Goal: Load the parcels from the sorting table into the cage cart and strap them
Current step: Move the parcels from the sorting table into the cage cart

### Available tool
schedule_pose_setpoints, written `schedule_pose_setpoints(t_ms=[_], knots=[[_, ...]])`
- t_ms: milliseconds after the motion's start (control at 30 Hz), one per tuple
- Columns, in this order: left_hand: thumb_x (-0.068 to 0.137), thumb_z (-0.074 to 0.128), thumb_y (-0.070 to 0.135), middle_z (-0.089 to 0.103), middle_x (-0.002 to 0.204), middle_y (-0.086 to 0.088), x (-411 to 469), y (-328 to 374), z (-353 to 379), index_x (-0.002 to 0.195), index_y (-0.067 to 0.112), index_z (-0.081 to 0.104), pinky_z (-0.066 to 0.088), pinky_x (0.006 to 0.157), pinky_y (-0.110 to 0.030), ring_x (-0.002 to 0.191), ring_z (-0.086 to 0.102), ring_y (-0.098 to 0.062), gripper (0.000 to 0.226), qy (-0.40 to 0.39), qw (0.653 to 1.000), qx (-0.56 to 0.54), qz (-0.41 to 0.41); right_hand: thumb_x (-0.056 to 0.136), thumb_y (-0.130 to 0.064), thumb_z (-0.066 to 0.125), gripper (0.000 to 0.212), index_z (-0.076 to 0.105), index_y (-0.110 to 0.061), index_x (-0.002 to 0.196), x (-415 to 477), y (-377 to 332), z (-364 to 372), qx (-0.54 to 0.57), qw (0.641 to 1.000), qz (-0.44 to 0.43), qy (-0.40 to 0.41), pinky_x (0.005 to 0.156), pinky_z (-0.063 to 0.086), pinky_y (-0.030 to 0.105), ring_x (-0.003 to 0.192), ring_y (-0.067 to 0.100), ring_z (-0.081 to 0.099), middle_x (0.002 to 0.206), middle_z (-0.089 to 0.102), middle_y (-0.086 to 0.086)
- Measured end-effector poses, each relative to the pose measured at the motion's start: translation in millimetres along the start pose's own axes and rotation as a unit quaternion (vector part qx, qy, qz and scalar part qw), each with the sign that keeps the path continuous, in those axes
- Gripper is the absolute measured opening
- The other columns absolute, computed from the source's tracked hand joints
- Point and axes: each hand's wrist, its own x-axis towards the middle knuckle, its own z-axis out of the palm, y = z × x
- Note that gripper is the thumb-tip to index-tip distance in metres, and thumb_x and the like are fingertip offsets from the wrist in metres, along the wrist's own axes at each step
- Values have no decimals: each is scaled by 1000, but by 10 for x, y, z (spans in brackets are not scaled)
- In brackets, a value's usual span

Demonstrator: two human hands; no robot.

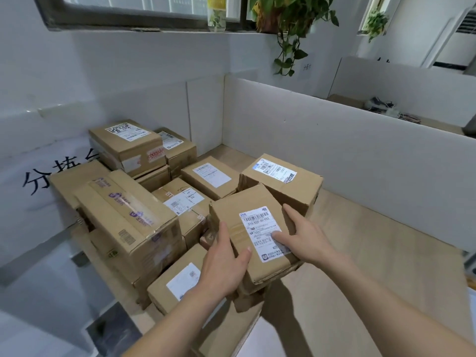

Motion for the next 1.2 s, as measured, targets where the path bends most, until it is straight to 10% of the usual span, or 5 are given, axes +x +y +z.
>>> schedule_pose_setpoints(t_ms=[367, 533, 733, 933, 1200], knots=[[90, 61, 26, 14, 164, -1, -1136, 732, -194, 156, 20, 18, 11, 116, -20, 151, 1, -8, 79, 188, 965, 74, 166, 77, -48, 74, 77, 41, -38, 146, -915, -23, -373, 96, 961, -162, 205, 88, 46, 34, 105, 14, 54, 122, 57, -4], [87, 71, 29, 20, 161, -6, -1722, 1141, -428, 153, 16, 29, 12, 115, -22, 149, 11, -11, 79, 301, 930, 72, 199, 76, -50, 78, 81, 42, -35, 147, -1380, -257, -745, 137, 916, -257, 275, 85, 48, 33, 107, 13, 55, 124, 54, -2], [83, 76, 30, 31, 154, -7, -2398, 1318, -814, 147, 12, 40, 26, 115, -30, 143, 25, -13, 76, 408, 882, 70, 223, 78, -42, 80, 80, 42, -28, 148, -1910, -703, -934, 157, 872, -355, 298, 66, 36, -2, 91, -1, 41, 116, 44, -5], [78, 73, 36, 42, 141, -11, -3064, 1190, -1306, 137, 8, 50, 26, 106, -5, 131, 39, -13, 69, 492, 833, 82, 241, 82, -40, 78, 80, 38, -23, 150, -2362, -1243, -763, 190, 829, -454, 267, 82, 47, 24, 111, 9, 48, 134, 48, 4], [81, 66, 41, 47, 132, -14, -4273, 592, -2012, 129, 5, 56, 28, 102, -5, 120, 40, -6, 61, 597, 766, 105, 214, 85, -43, 70, 70, 46, -19, 146, -3219, -2270, -184, 233, 778, -542, 216, 91, 41, 23, 114, 9, 50, 134, 53, 5]])
